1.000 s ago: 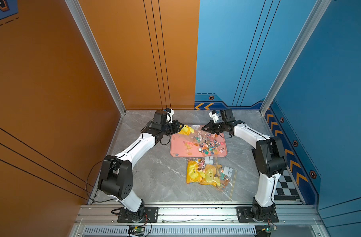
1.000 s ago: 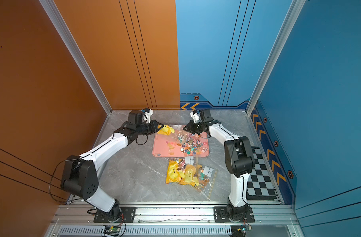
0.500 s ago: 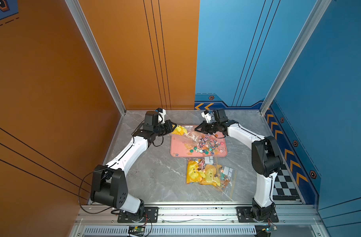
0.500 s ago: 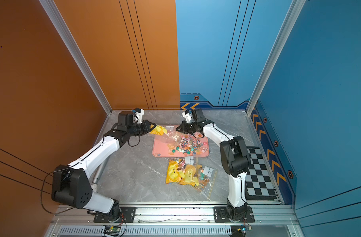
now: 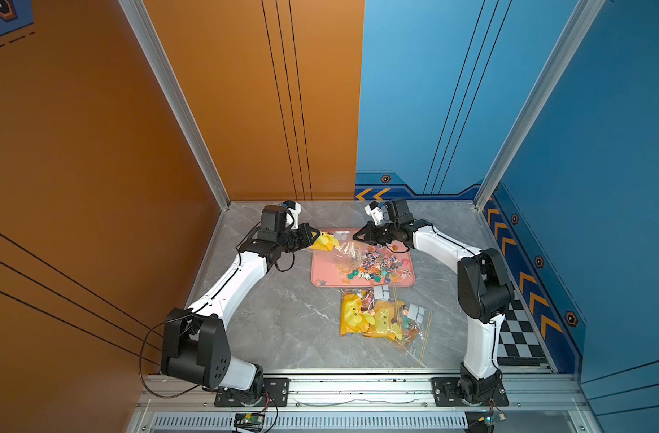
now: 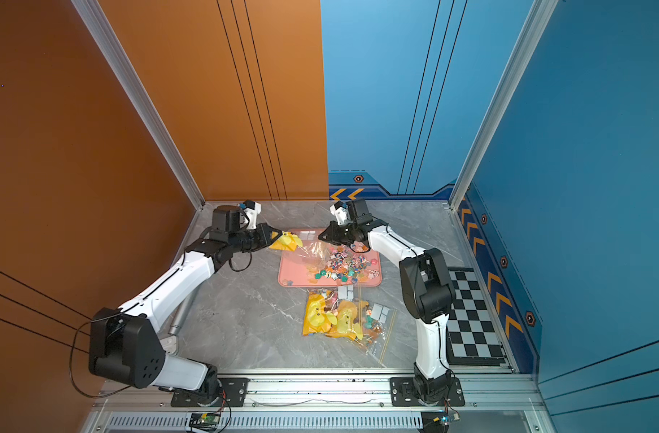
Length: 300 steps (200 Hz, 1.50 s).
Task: Pour candies out of the ziploc bag
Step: 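Pour the candies out of the ziploc bag onto the tray.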
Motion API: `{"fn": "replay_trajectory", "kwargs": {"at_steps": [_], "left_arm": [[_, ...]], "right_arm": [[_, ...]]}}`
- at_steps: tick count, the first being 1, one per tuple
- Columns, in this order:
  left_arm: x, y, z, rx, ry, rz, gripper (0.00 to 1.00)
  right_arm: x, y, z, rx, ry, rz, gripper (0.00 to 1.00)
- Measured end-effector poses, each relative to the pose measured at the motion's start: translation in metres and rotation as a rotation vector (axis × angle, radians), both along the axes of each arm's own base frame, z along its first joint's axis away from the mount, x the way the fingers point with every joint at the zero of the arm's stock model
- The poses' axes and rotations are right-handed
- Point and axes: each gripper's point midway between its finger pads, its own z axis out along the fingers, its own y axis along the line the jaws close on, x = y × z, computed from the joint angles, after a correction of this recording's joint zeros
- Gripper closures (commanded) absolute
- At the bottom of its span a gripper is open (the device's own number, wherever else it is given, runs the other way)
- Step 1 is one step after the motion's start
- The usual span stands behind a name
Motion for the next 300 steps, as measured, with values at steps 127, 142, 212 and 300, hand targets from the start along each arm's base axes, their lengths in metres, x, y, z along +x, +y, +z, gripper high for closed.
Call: {"fn": "replay_trajectory", "kwargs": {"at_steps": [127,142,212,300], "left_arm": [[-0.012,0.009,-0.004,0.218,-0.01,-0.001,1.0],[-0.013,0.007,-0.004,0.235,-0.019,-0.004,1.0],[-0.014,0.005,-0.004,0.284,-0.03,-0.007,1.0],[-0.019,-0.008,0.002,0.328,-0.052,-0.022,0.99]], "right_arm": [[-0.002,0.01,0.001,-0.003,-0.006,0.011,1.0],[-0.002,0.01,0.001,-0.005,-0.007,0.01,1.0],[-0.001,0.01,0.0,-0.01,-0.009,0.005,1.0],[-0.001,0.008,-0.005,-0.022,-0.003,-0.005,1.0]]}}
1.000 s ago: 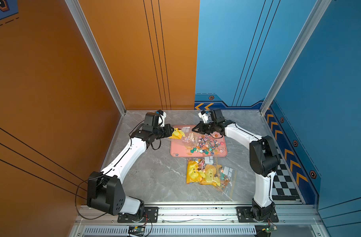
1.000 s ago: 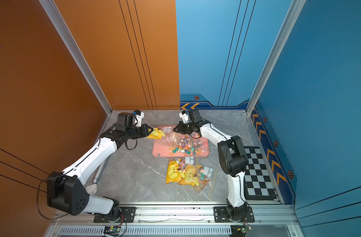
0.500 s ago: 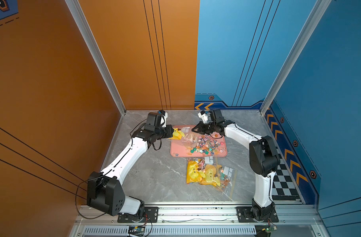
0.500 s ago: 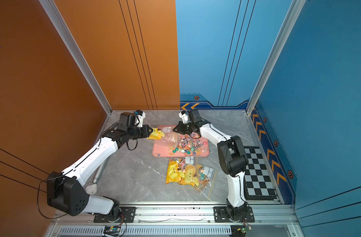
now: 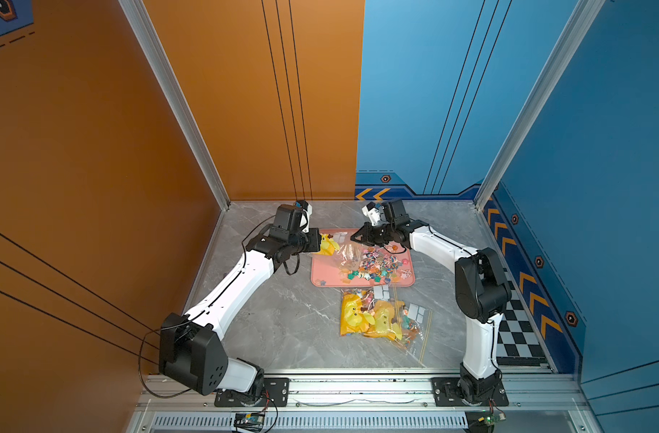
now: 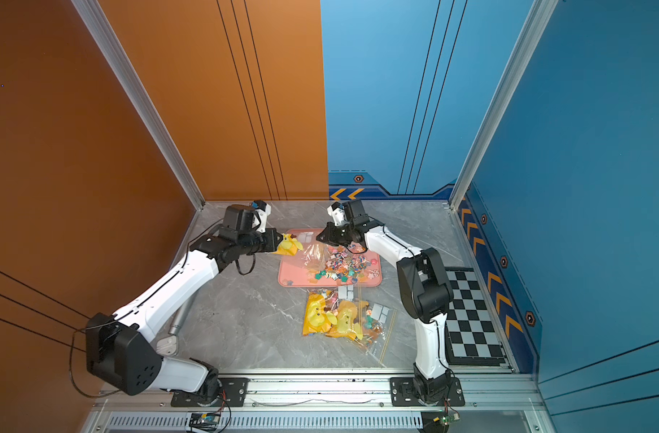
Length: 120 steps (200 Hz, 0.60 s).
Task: Pour candies out of the ziploc bag
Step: 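Pour the candies out of the ziploc bag onto the tray.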
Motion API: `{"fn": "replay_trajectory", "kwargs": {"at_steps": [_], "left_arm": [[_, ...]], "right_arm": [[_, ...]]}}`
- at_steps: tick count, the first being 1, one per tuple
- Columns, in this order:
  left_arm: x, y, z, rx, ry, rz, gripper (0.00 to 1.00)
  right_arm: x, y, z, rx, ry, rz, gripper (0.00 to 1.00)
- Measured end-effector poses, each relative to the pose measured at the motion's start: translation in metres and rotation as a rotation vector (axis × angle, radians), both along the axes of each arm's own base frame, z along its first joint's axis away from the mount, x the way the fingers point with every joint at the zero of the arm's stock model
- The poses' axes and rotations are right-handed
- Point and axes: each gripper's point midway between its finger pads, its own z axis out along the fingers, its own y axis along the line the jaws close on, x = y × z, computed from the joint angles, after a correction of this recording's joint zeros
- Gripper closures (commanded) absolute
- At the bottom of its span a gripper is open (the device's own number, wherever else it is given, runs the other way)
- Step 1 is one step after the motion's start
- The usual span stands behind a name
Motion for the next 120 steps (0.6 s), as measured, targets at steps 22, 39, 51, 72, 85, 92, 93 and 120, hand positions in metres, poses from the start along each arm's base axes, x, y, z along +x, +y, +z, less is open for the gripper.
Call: {"fn": "replay_trajectory", "kwargs": {"at_steps": [22,39,51,72,85,92,93,120], "left_arm": [[-0.001,0.0,0.004,0.017,-0.006,0.001,0.98],[0.0,-0.003,0.009,0.026,-0.024,-0.002,0.97],[-0.001,-0.005,0.008,0.032,-0.025,-0.004,0.96],[-0.002,-0.01,0.004,0.037,-0.014,-0.015,0.92],[-0.003,-0.01,0.003,0.041,-0.008,-0.015,0.9],[-0.003,-0.009,0.002,0.044,-0.008,-0.013,0.89],[-0.003,-0.009,0.003,0.044,-0.009,-0.013,0.89],[-0.003,-0.011,0.004,0.054,-0.016,-0.011,0.89]], "right_arm": [[0.0,0.0,0.0,0.001,0.0,0.001,1.0],[0.0,0.001,0.001,0.007,-0.004,0.002,1.0],[0.0,0.001,-0.001,0.01,-0.003,0.0,1.0],[-0.003,0.0,-0.009,0.006,0.02,-0.007,1.0],[-0.004,-0.001,-0.01,0.007,0.027,-0.01,1.0],[-0.003,0.0,-0.009,0.009,0.025,-0.011,1.0],[-0.003,0.0,-0.009,0.009,0.024,-0.011,1.0],[-0.002,0.0,-0.007,0.016,0.019,-0.015,1.0]]}}
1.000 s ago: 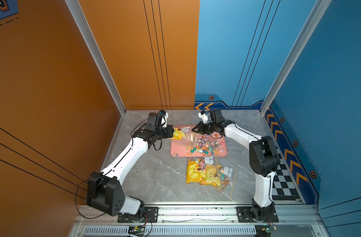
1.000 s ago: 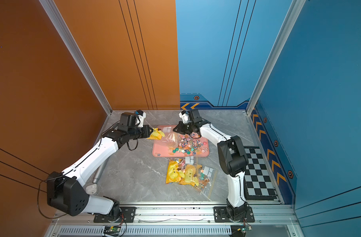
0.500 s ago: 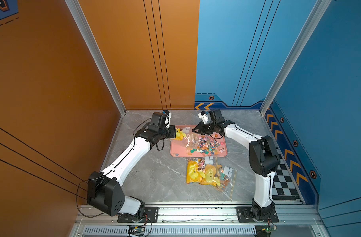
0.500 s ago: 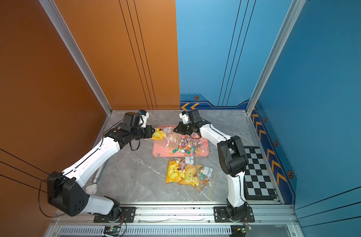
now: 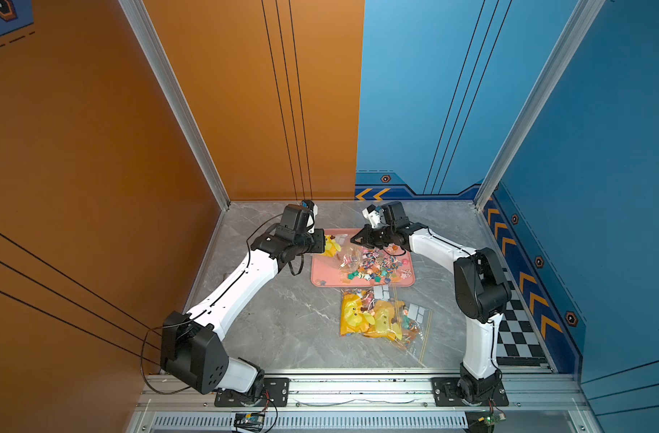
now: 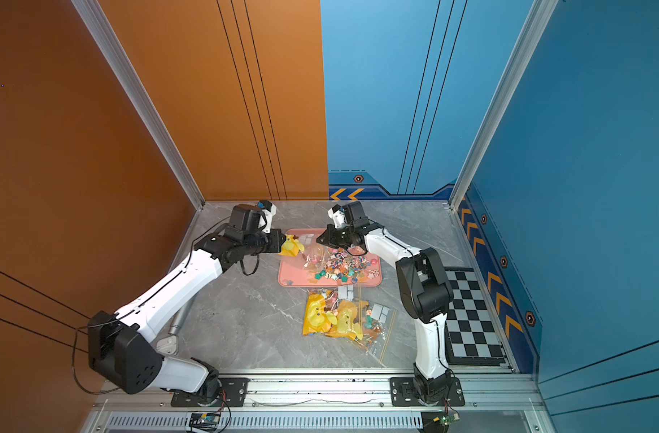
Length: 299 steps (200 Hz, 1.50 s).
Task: Pour candies out of the ziploc bag
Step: 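Pour the candies out of the ziploc bag onto the tray.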
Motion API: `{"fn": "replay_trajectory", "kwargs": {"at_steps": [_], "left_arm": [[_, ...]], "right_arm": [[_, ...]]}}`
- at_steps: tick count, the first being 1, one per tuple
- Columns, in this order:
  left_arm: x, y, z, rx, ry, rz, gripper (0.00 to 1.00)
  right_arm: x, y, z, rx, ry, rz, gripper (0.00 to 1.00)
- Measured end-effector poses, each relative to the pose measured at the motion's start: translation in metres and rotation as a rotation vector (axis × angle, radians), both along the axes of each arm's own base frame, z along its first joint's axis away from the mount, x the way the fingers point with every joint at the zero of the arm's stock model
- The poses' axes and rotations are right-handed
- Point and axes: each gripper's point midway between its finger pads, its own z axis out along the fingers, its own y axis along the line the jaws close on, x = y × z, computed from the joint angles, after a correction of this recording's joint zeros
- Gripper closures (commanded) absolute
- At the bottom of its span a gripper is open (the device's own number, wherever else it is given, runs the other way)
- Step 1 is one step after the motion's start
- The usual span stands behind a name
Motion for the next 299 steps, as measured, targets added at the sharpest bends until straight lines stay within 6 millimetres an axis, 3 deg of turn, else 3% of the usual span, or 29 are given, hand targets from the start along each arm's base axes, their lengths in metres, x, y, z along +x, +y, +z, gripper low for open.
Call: {"fn": "replay_trajectory", "kwargs": {"at_steps": [50,95,299], "left_arm": [[0.002,0.0,-0.006,0.02,0.005,0.011,0.89],[0.004,-0.003,0.01,0.029,-0.029,-0.001,0.89],[0.003,0.002,0.012,0.073,-0.043,0.007,0.9]], "right_arm": [[0.002,-0.003,-0.001,-0.002,0.008,-0.016,1.0],[0.003,0.001,0.004,0.022,-0.005,-0.007,1.0],[0.006,0.01,0.006,0.064,-0.005,-0.015,1.0]]}}
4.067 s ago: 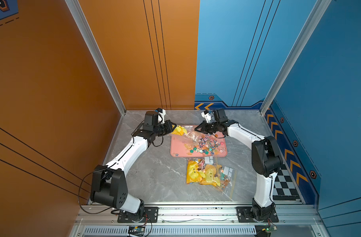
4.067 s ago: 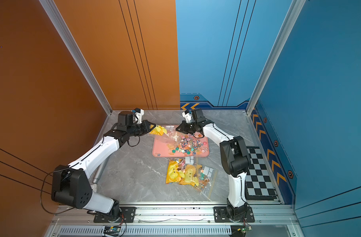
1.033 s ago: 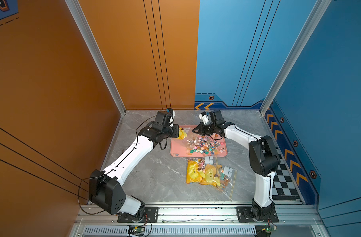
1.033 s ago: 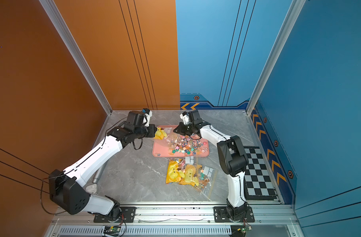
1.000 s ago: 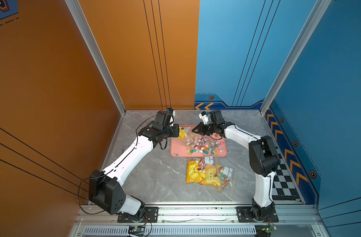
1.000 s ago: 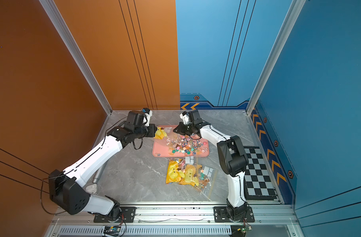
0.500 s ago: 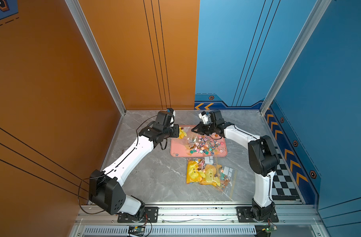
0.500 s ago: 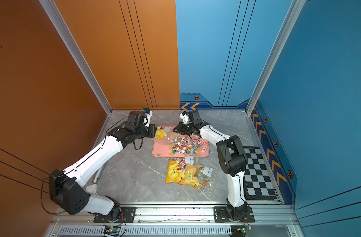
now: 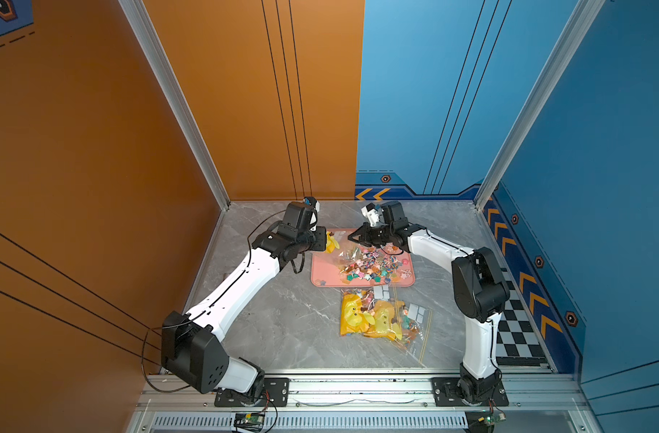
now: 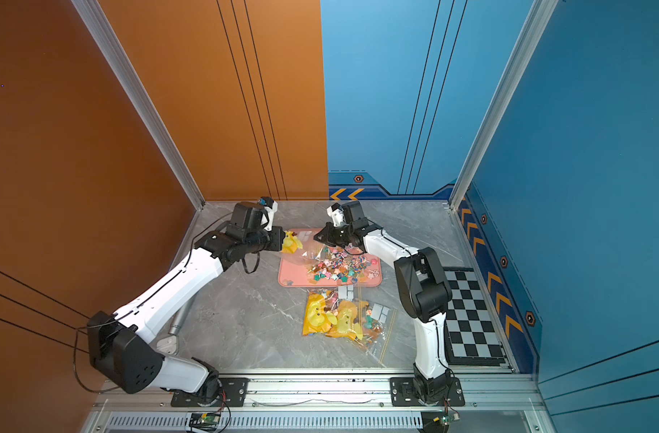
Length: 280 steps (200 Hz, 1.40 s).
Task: Pour candies out of the ziploc bag
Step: 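Pour the candies out of the ziploc bag onto the tray.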
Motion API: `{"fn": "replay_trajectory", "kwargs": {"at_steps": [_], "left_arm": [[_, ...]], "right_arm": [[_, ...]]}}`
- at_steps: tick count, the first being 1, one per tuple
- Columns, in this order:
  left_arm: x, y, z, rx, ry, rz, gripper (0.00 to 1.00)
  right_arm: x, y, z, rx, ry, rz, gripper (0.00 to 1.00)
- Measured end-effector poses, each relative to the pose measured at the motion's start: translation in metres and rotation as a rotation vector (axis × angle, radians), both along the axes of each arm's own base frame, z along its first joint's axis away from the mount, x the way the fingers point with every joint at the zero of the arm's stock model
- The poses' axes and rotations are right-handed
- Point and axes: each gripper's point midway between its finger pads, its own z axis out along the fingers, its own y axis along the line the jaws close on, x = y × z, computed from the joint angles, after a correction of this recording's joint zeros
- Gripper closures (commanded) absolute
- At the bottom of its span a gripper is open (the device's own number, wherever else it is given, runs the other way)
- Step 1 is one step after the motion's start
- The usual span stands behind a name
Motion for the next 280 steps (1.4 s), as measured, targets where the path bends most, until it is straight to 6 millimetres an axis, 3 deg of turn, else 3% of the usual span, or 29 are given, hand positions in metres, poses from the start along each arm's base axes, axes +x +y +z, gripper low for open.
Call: {"fn": "replay_trajectory", "kwargs": {"at_steps": [66,102,125,145,195,219,238,280], "left_arm": [[-0.002,0.004,0.013,0.01,-0.031,0.002,0.88],[-0.011,0.009,-0.018,0.042,0.038,0.007,0.78],[-0.012,0.01,-0.02,0.043,0.045,0.013,0.75],[-0.013,0.01,-0.025,0.039,0.053,0.019,0.72],[-0.026,0.015,-0.065,0.043,0.134,0.038,0.63],[-0.027,0.017,-0.064,0.022,0.138,0.044,0.62],[-0.025,0.022,-0.055,-0.004,0.118,0.055,0.68],[-0.024,0.028,-0.037,-0.043,0.079,0.066,0.99]], "right_arm": [[0.001,0.01,0.01,0.08,-0.016,0.002,1.0],[0.0,0.011,-0.013,0.099,0.047,-0.013,1.0],[0.003,0.009,-0.023,0.091,0.069,-0.033,1.0],[0.004,0.009,-0.023,0.092,0.073,-0.042,1.0],[0.001,0.017,-0.02,0.099,0.065,-0.032,1.0],[-0.001,0.02,-0.02,0.1,0.068,-0.026,1.0],[-0.001,0.023,-0.017,0.105,0.067,-0.025,1.0],[0.0,0.024,-0.011,0.112,0.059,-0.025,1.0]]}}
